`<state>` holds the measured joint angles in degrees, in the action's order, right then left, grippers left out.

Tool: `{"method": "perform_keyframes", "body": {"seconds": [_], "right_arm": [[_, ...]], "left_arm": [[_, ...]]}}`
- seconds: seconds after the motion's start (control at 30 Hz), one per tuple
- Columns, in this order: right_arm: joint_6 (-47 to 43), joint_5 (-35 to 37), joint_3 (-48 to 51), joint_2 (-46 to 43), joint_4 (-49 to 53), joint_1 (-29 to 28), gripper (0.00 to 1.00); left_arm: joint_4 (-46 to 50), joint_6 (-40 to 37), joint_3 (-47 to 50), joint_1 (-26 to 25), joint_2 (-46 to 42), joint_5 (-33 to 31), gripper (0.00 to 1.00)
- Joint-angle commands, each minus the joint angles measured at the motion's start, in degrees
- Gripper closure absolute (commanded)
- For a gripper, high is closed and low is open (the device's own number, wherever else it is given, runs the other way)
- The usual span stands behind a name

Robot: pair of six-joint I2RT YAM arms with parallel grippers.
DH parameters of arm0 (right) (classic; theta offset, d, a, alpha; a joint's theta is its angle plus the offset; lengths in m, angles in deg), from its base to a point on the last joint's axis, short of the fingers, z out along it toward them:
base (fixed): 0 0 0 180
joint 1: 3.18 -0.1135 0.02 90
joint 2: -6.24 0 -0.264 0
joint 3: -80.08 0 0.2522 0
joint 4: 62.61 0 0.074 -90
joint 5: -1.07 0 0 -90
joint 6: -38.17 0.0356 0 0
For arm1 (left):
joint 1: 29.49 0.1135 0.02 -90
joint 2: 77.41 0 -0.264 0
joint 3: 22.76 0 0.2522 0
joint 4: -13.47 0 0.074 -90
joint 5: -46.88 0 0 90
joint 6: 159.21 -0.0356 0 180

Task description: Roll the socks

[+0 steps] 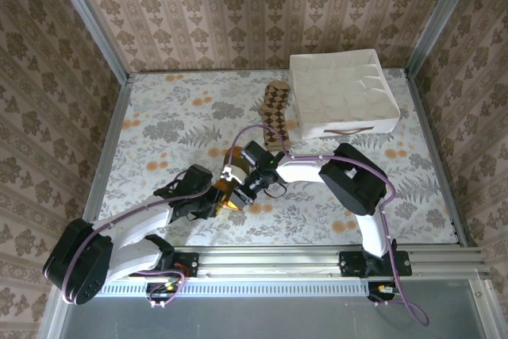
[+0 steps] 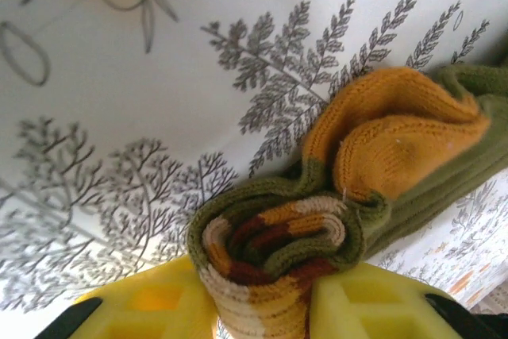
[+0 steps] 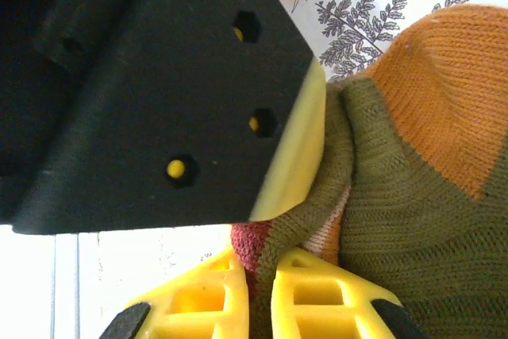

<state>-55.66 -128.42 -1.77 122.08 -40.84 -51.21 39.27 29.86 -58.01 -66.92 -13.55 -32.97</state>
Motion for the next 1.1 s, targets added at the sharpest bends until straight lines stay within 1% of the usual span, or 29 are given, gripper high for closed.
{"method": "perform_keyframes", "body": {"seconds": [0.0,0.07,0.13,0.2,0.23,0.27,0.37,0.4,0.5,0.57,0.67,0.9,1.07], "right_arm": [[0.5,4.2,1.9,3.1,9.2,-0.1,1.00],[-0.4,4.5,2.1,2.0,8.3,-0.7,0.99],[-1.5,5.7,2.9,0.2,6.6,-1.5,0.93],[-3.1,9.1,5.5,-3.4,2.6,-2.5,0.83],[-4.5,12.1,8.0,-6.4,-1.2,-3.3,0.74],[-6.4,16.6,11.3,-10.1,-5.8,-4.4,0.69],[-15.5,29.7,20.4,-19.8,-17.5,-8.8,0.54],[-18.0,32.9,21.4,-21.4,-18.5,-10.0,0.52],[-24.4,41.5,21.6,-24.2,-17.0,-13.7,0.50],[-28.3,44.2,22.5,-24.9,-18.0,-16.4,0.49],[-32.4,48.2,21.9,-23.4,-18.5,-19.8,0.48],[-37.6,50.5,17.8,-17.4,-18.7,-23.2,0.50],[-38.6,53.7,15.2,-12.7,-18.6,-23.5,0.54]], "left_arm": [[5.2,2.6,2.7,-0.4,3.7,0.4,0.76],[10.1,3.9,3.0,-0.7,4.2,1.5,0.84],[12.5,5.0,3.8,-0.8,3.6,2.1,0.93],[14.3,6.4,4.6,-0.7,2.2,2.7,1.00],[14.9,6.7,5.1,-0.5,0.9,2.7,1.00],[16.2,6.9,5.1,-0.1,-0.4,2.6,1.00],[20.4,4.9,4.6,2.1,-2.7,3.3,1.00],[21.4,4.1,4.4,2.9,-2.9,3.8,1.00],[22.2,1.9,4.5,5.2,-3.0,5.3,1.00],[21.9,0.7,4.7,6.5,-3.0,5.9,1.00],[22.6,-1.3,4.3,8.1,-1.9,6.8,1.00],[23.2,-3.8,2.6,9.1,0.7,7.2,1.00],[23.1,-4.6,1.9,9.2,2.1,7.3,1.00]]}}
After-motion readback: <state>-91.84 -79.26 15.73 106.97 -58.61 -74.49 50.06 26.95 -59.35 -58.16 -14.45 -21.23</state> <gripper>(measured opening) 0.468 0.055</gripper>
